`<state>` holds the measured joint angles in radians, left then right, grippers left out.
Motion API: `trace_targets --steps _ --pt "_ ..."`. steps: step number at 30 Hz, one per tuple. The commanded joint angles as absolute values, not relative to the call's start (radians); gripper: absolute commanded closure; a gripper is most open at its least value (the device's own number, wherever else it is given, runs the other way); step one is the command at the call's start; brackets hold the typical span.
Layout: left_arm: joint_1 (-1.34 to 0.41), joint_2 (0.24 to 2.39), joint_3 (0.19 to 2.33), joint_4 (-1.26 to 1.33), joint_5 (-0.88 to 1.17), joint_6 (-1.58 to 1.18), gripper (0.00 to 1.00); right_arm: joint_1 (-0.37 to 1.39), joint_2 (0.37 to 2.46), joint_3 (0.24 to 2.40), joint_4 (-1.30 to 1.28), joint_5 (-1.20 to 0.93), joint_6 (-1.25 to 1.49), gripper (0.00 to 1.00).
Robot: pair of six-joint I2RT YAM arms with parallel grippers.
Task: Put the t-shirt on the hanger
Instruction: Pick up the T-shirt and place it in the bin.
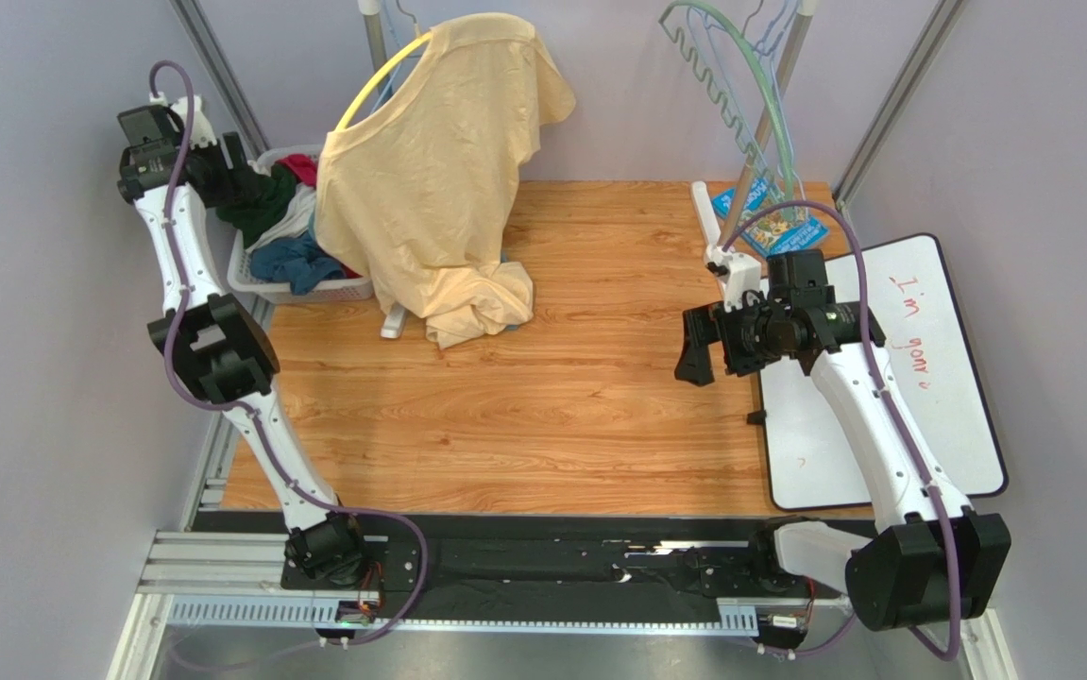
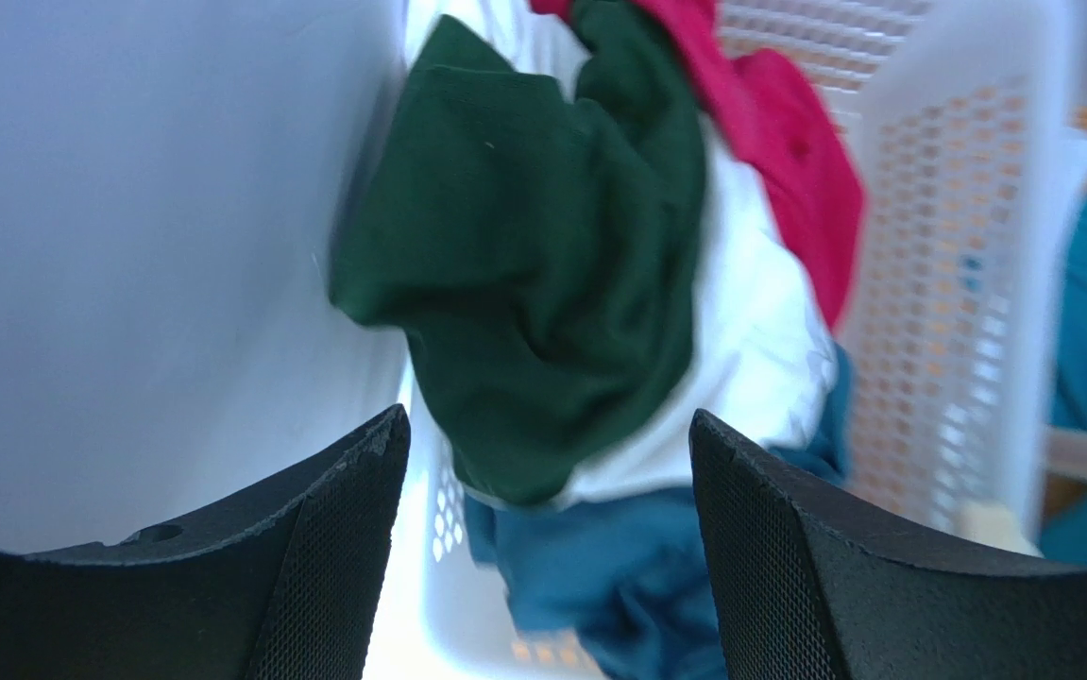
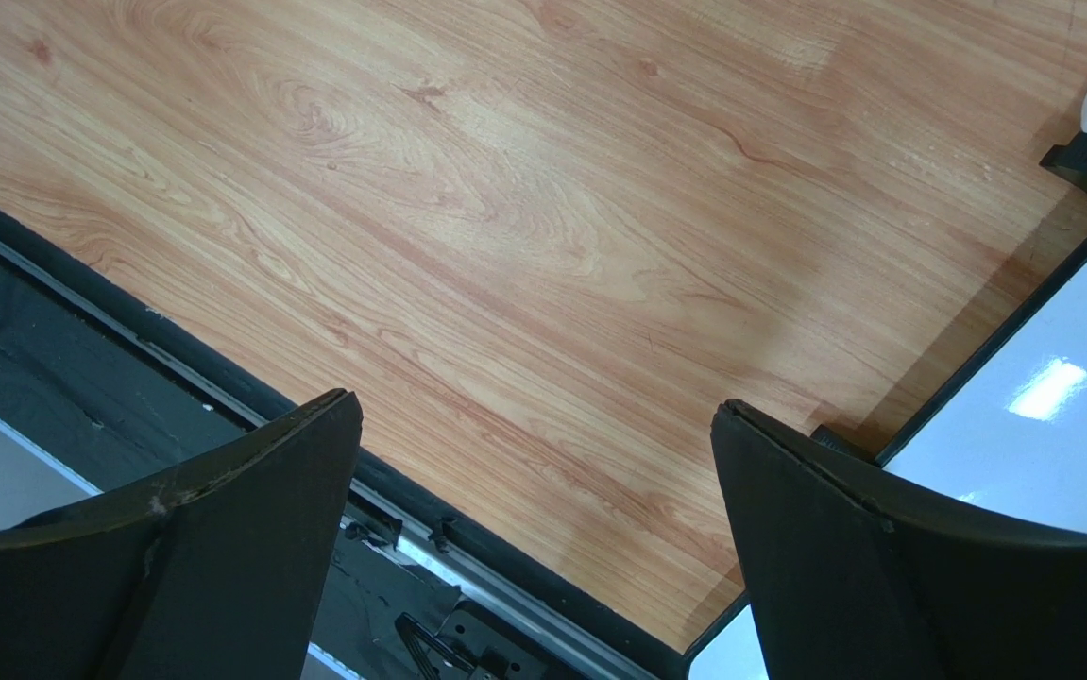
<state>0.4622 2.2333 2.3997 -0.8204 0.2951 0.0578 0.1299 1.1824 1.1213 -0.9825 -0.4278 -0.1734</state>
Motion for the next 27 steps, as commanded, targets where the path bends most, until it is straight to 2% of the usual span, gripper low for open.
trace_targets --steps 1,10,13,16,17,19,20,27 --pt "0.43 2.275 2.45 -0.638 0.197 0.109 0.23 0.133 1.215 1.144 -0.969 -0.426 -0.179 0.0" --pt "0.391 2.427 2.459 -0.479 0.117 0.164 0.26 0.133 1.272 1.158 -0.983 -0.396 -0.184 0.0" --pt "0.391 2.474 2.484 -0.488 0.106 0.16 0.3 0.135 1.284 1.166 -0.988 -0.385 -0.186 0.0" --pt "0.391 2.473 2.482 -0.492 0.123 0.158 0.49 0.135 1.293 1.172 -0.992 -0.382 -0.187 0.0" --pt "0.391 2.459 2.483 -0.492 0.127 0.158 0.66 0.135 1.296 1.173 -0.996 -0.387 -0.187 0.0" --pt "0.391 2.435 2.484 -0.485 0.133 0.146 0.85 0.135 1.296 1.183 -1.003 -0.391 -0.187 0.0" --pt "0.391 2.398 2.484 -0.468 0.135 0.141 1.0 0.133 1.298 1.186 -1.005 -0.394 -0.187 0.0" --pt "0.422 2.22 2.516 -0.388 0.173 0.057 1.0 0.133 1.286 1.227 -1.023 -0.413 -0.184 0.0"
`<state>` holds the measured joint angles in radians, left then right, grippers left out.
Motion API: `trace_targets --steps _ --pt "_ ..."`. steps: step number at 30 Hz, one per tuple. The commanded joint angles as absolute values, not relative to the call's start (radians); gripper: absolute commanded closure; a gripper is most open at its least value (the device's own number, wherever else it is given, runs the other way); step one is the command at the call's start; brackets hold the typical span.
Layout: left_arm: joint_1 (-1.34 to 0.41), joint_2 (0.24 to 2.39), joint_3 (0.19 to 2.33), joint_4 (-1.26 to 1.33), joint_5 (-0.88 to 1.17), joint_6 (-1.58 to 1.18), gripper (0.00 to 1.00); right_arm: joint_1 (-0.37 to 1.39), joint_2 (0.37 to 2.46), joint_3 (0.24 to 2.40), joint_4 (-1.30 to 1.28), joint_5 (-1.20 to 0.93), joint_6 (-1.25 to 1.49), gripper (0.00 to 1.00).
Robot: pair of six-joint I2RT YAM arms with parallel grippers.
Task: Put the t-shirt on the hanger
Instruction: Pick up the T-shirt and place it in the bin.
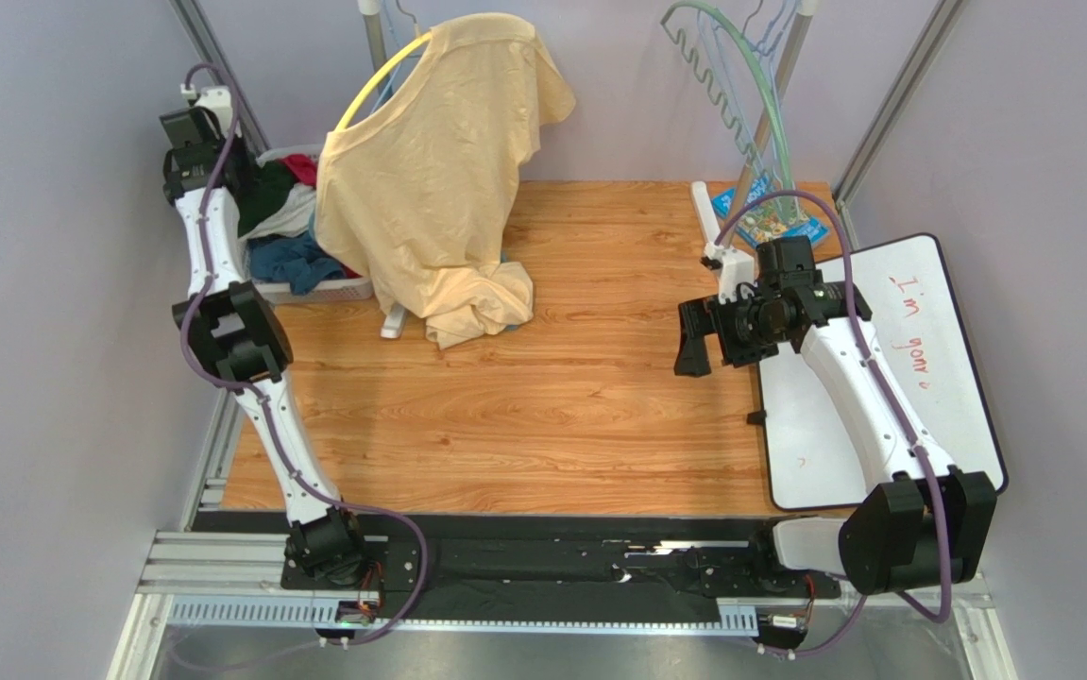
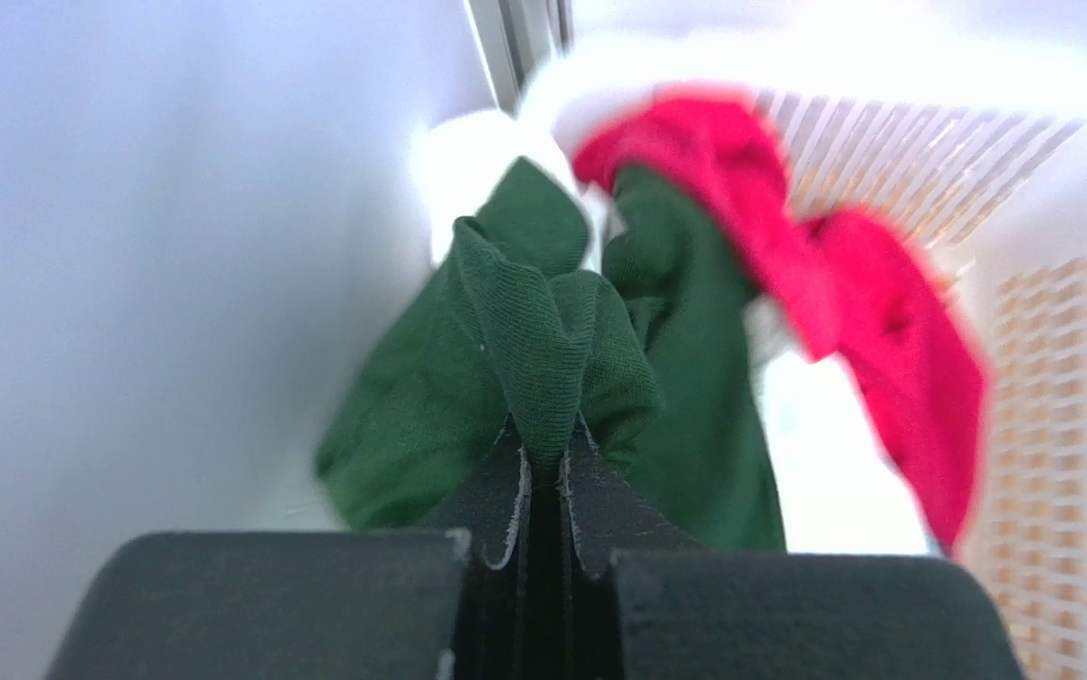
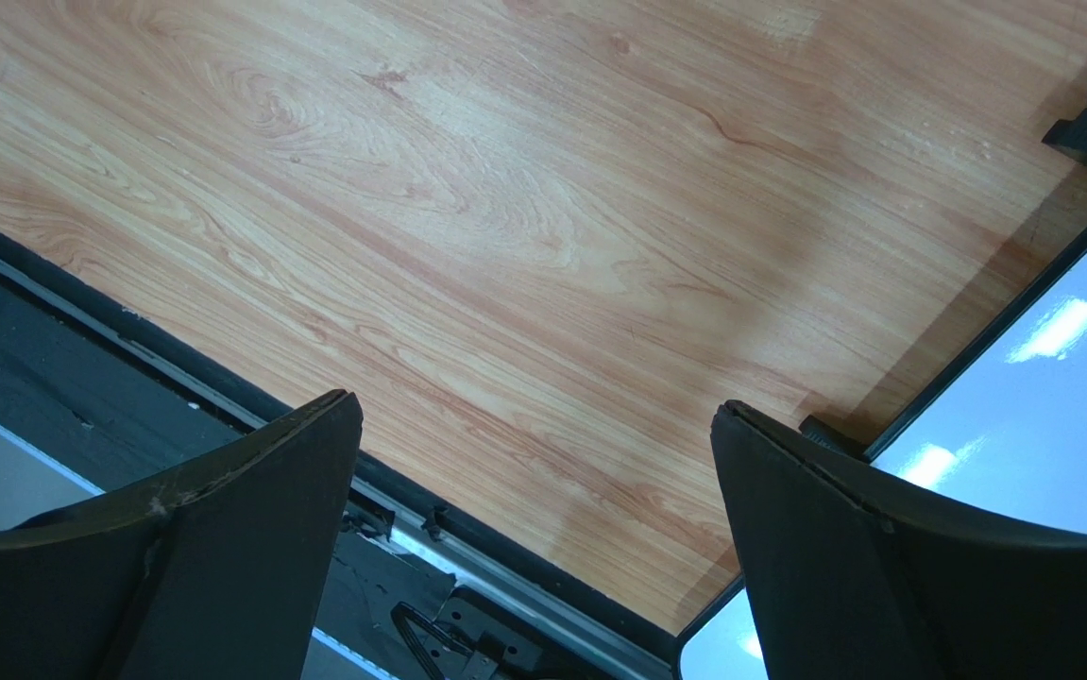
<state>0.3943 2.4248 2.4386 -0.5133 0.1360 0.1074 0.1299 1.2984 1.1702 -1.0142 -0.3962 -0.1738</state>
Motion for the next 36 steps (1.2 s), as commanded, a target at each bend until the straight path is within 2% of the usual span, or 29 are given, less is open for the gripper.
trace_targets --steps 1,5,8,18,22,29,36 --pt "0.42 2.204 2.522 -0.387 0.173 0.067 1.0 0.133 1.281 1.229 -1.022 -0.411 -0.184 0.0" --pt "0.403 2.091 2.397 -0.371 0.196 0.167 1.0 0.135 1.263 1.218 -1.011 -0.417 -0.183 0.0" --pt "0.399 2.027 2.329 -0.341 0.218 0.135 1.0 0.133 1.246 1.21 -1.011 -0.414 -0.183 0.0" --pt "0.345 2.039 2.416 -0.434 0.227 0.17 1.0 0.133 1.22 1.193 -1.0 -0.419 -0.184 0.0" --pt "0.331 1.988 2.414 -0.411 0.238 0.068 1.0 0.135 1.213 1.187 -0.994 -0.42 -0.186 0.0" --pt "0.307 1.79 2.326 -0.393 0.213 -0.067 1.0 0.133 1.21 1.193 -0.988 -0.445 -0.186 0.0" --pt "0.273 1.592 2.283 -0.431 0.181 -0.057 1.0 0.135 1.177 1.203 -0.991 -0.476 -0.184 0.0"
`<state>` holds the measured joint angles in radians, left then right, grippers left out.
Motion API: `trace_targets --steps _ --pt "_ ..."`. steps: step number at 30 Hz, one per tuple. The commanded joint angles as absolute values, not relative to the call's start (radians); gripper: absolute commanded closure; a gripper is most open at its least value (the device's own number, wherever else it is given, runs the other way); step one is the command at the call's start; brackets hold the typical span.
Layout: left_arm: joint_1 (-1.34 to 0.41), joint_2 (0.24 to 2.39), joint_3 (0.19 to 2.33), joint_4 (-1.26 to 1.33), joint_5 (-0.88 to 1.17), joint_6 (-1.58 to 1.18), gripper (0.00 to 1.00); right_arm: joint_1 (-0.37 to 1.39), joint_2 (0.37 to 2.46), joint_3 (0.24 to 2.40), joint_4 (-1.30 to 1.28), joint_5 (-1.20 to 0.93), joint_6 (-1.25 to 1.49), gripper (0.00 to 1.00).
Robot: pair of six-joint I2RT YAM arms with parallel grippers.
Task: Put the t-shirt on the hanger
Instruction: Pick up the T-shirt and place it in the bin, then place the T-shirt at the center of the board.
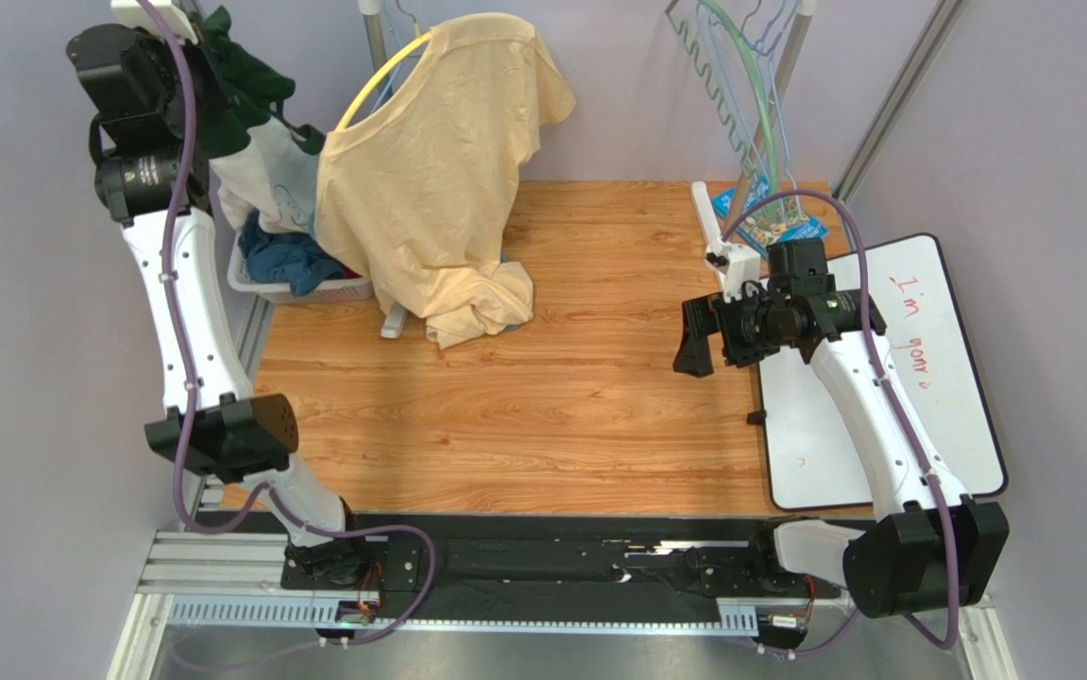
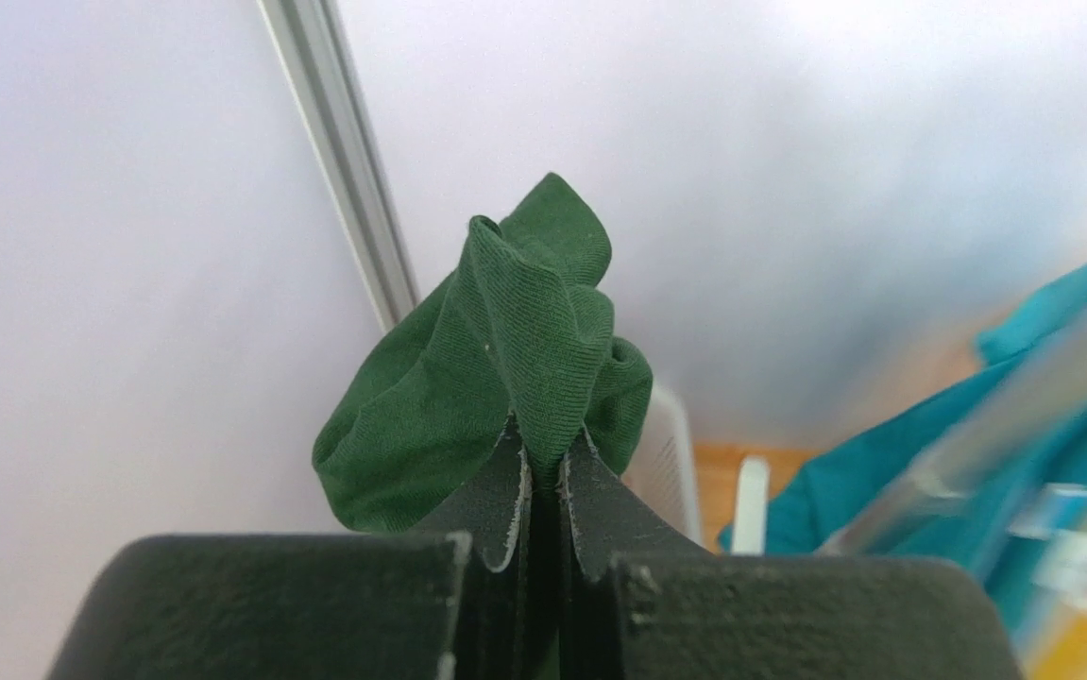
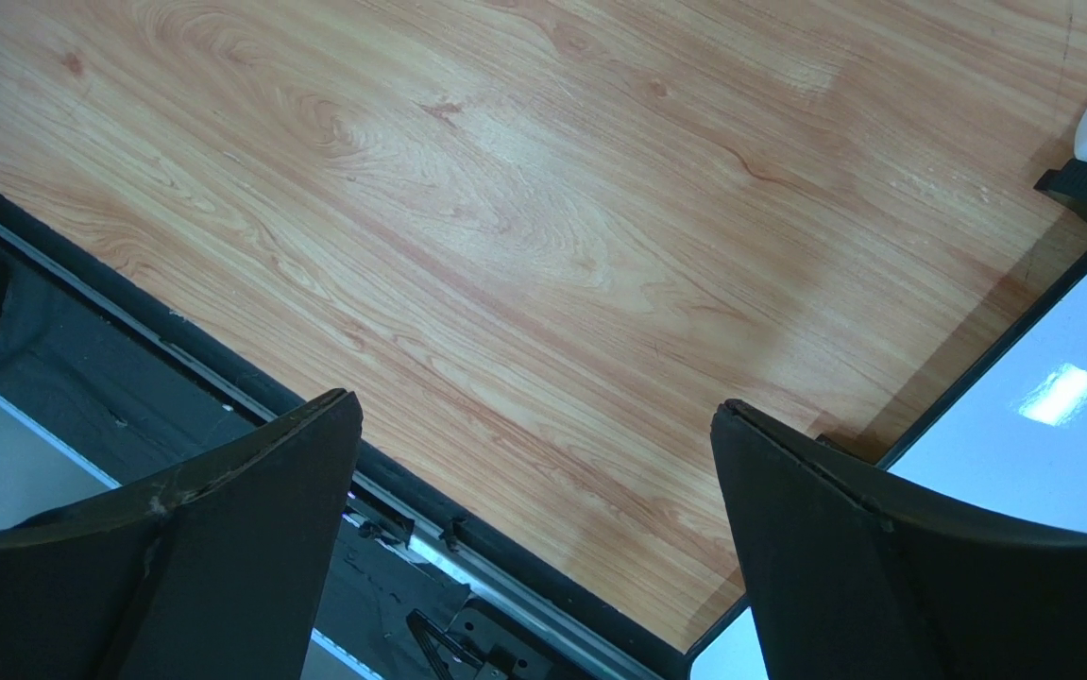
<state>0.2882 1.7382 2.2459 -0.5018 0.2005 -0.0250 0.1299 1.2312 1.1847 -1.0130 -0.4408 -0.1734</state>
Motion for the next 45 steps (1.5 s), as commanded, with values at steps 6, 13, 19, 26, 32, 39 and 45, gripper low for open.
trace_targets --steps 6,13,19,26,32,39,45 --pt "0.275 1.474 2.371 -0.429 0.092 -0.018 1.0 0.133 1.129 1.186 -0.986 -0.485 -0.184 0.0" --pt "0.273 1.3 2.37 -0.431 0.152 -0.002 1.0 0.135 1.1 1.195 -0.983 -0.482 -0.198 0.0" --pt "0.273 1.229 2.396 -0.501 0.314 -0.023 1.0 0.135 1.104 1.212 -0.983 -0.512 -0.199 0.0" --pt "0.275 1.253 2.43 -0.534 0.566 -0.173 1.0 0.133 1.106 1.221 -0.979 -0.548 -0.19 0.0" --pt "0.155 1.321 2.364 -0.566 0.615 -0.27 1.0 0.133 1.108 1.216 -0.977 -0.561 -0.175 0.0" --pt "-0.299 1.417 2.404 -0.604 0.332 -0.006 1.0 0.133 1.114 1.221 -0.973 -0.561 -0.163 0.0" --pt "-0.449 1.546 2.606 -0.563 0.051 0.017 1.0 0.135 1.118 1.226 -0.969 -0.542 -0.16 0.0"
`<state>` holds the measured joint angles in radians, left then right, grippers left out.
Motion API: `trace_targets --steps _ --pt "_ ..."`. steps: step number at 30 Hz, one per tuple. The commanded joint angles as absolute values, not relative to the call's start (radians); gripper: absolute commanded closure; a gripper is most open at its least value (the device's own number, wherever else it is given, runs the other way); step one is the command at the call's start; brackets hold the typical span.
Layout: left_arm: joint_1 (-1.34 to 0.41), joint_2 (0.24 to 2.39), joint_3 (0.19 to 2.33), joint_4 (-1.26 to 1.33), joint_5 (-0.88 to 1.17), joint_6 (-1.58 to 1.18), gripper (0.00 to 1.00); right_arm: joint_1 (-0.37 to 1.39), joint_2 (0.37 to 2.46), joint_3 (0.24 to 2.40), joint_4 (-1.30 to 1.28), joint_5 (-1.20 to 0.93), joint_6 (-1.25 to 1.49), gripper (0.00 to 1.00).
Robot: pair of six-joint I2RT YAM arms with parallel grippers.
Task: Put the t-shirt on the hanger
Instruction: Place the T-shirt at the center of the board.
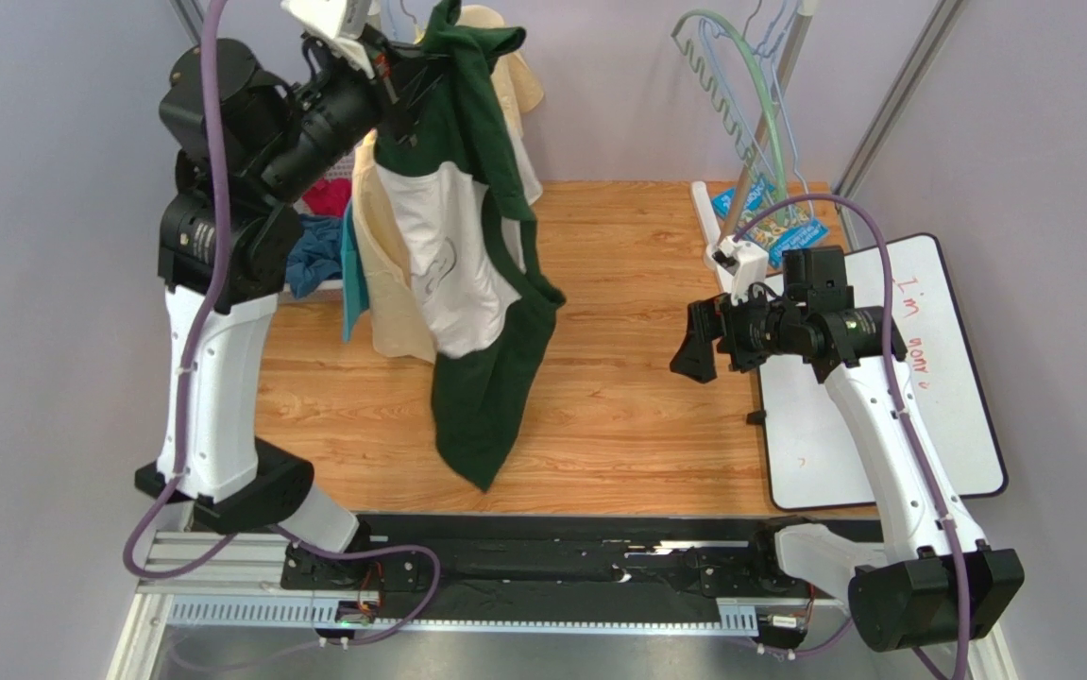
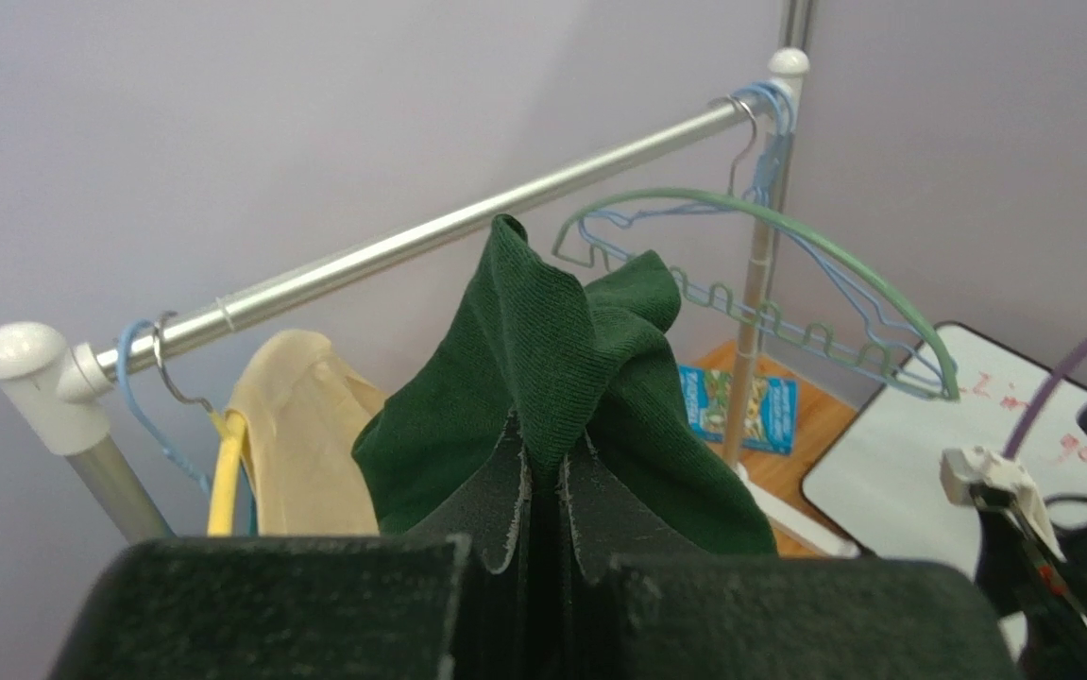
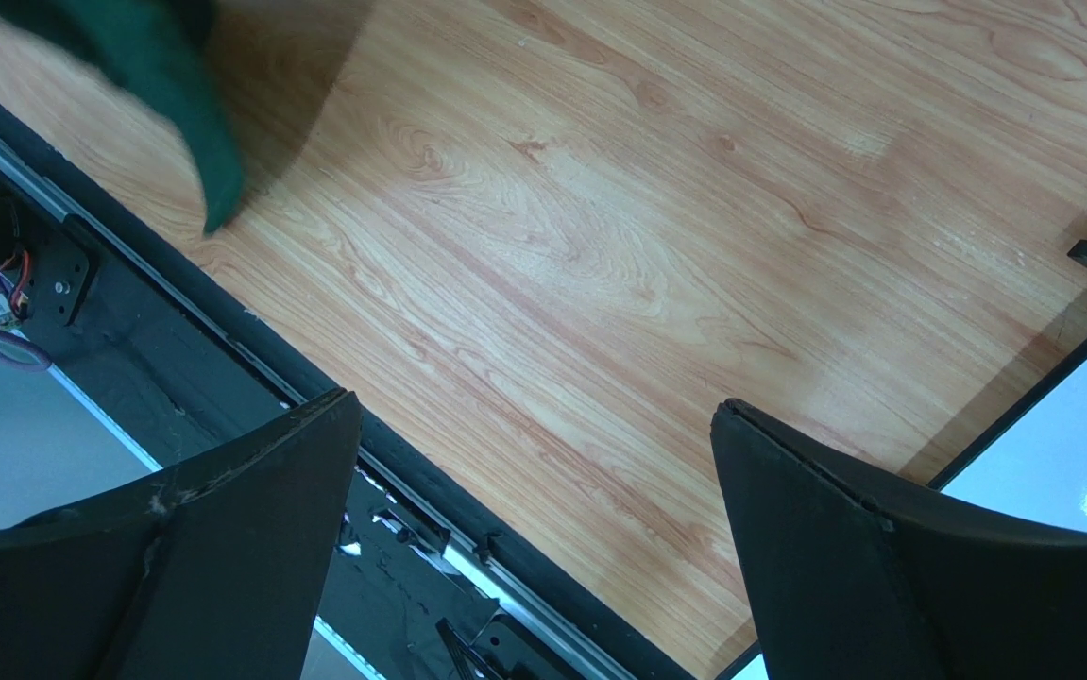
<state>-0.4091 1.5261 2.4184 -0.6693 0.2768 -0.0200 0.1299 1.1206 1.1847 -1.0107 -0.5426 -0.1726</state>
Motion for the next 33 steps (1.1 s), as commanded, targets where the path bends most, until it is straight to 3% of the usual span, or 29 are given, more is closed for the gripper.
trace_targets --steps 1,5,8,11,12,18,20,25,33 --pt "-0.449 1.557 2.624 -0.564 0.004 0.008 1.0 0.135 1.118 1.229 -0.971 -0.538 -0.16 0.0" --pt "-0.449 1.504 2.548 -0.578 -0.092 0.006 1.0 0.135 1.123 1.233 -0.971 -0.529 -0.166 0.0" --pt "-0.449 1.387 2.361 -0.601 -0.08 -0.066 1.0 0.135 1.126 1.232 -0.956 -0.529 -0.167 0.0" --pt "-0.41 1.261 2.124 -0.679 -0.016 -0.207 1.0 0.135 1.135 1.235 -0.937 -0.529 -0.169 0.0" --pt "-0.387 1.179 1.947 -0.69 0.02 -0.248 1.0 0.137 1.138 1.236 -0.936 -0.529 -0.173 0.0" --pt "-0.073 0.962 1.354 -0.811 0.28 -0.371 1.0 0.133 1.15 1.187 -0.896 -0.571 -0.186 0.0" --pt "0.042 0.983 1.303 -0.877 0.33 -0.304 1.0 0.137 1.16 1.154 -0.862 -0.61 -0.186 0.0" --pt "0.13 1.072 1.315 -1.015 0.258 -0.149 1.0 0.199 1.209 1.101 -0.732 -0.65 -0.181 0.02" --pt "0.229 1.14 1.336 -1.109 0.21 -0.02 1.0 0.521 1.53 1.257 -0.581 -0.422 -0.203 0.04"
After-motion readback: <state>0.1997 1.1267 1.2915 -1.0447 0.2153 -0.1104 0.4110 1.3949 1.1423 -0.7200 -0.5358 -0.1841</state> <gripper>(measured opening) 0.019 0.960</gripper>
